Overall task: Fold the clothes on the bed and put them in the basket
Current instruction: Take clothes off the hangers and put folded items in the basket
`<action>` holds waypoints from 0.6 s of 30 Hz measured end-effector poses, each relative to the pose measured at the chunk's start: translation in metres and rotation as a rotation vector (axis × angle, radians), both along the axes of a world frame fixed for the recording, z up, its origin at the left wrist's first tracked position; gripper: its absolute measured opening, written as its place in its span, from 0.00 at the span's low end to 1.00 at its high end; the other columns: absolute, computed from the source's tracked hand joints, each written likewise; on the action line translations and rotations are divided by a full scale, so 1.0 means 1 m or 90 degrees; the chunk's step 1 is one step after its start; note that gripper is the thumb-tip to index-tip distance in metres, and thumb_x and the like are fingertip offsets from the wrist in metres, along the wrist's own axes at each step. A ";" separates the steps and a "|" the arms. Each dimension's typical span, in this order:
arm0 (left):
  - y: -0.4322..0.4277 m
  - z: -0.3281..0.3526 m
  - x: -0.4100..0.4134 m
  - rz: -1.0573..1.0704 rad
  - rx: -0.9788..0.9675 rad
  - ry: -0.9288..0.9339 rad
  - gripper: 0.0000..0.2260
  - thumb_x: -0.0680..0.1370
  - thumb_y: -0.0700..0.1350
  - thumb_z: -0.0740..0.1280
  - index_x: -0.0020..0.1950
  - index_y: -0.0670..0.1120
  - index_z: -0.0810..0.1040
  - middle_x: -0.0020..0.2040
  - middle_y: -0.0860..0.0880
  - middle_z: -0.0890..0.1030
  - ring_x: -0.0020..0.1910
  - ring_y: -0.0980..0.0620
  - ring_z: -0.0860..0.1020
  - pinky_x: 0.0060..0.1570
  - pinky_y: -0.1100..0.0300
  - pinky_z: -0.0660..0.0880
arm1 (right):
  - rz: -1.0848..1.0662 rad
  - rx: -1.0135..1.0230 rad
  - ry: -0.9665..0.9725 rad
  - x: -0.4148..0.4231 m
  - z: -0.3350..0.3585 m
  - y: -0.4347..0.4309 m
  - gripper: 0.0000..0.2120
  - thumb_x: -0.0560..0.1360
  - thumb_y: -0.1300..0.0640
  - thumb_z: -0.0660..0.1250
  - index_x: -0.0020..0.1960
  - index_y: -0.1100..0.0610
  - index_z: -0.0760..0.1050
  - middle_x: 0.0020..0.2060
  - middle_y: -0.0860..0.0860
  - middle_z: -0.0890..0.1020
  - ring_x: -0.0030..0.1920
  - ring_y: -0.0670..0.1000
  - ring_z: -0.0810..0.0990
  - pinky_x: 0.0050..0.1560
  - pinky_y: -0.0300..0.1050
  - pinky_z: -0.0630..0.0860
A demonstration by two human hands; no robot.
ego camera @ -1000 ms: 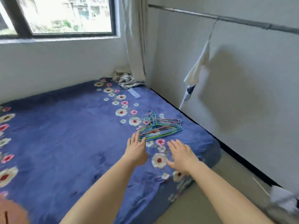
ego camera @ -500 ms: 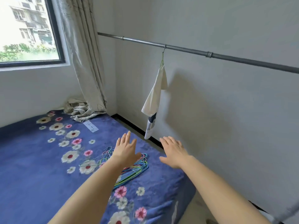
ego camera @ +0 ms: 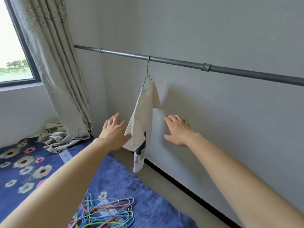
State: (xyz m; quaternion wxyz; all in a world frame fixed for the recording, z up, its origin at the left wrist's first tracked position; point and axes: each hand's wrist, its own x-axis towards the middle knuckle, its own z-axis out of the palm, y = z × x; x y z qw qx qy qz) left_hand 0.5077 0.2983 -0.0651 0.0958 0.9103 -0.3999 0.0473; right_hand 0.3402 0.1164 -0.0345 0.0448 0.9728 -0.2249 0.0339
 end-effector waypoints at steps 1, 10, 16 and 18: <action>-0.015 0.004 0.009 0.013 -0.007 0.001 0.28 0.79 0.57 0.60 0.76 0.49 0.60 0.79 0.41 0.45 0.78 0.41 0.47 0.75 0.49 0.48 | 0.006 -0.008 -0.007 0.009 0.008 -0.019 0.35 0.77 0.47 0.62 0.78 0.58 0.52 0.77 0.55 0.57 0.76 0.55 0.53 0.72 0.53 0.58; -0.160 0.036 0.056 0.075 -0.081 0.058 0.29 0.79 0.57 0.61 0.77 0.50 0.57 0.79 0.43 0.48 0.77 0.41 0.50 0.75 0.48 0.53 | 0.082 -0.152 -0.084 0.091 0.091 -0.178 0.26 0.77 0.51 0.60 0.72 0.57 0.60 0.72 0.54 0.63 0.73 0.55 0.57 0.70 0.52 0.59; -0.209 0.031 0.082 0.125 -0.085 0.047 0.28 0.79 0.55 0.61 0.77 0.50 0.56 0.77 0.45 0.52 0.74 0.41 0.55 0.72 0.50 0.58 | 0.125 -0.277 -0.162 0.159 0.138 -0.242 0.24 0.77 0.51 0.59 0.70 0.59 0.62 0.69 0.56 0.66 0.70 0.57 0.61 0.69 0.53 0.62; -0.214 0.030 0.092 0.147 -0.085 0.048 0.29 0.79 0.55 0.61 0.77 0.51 0.54 0.76 0.46 0.55 0.72 0.41 0.59 0.69 0.50 0.62 | 0.122 -0.279 -0.172 0.178 0.146 -0.252 0.23 0.78 0.50 0.59 0.70 0.58 0.62 0.66 0.55 0.68 0.66 0.56 0.66 0.65 0.51 0.65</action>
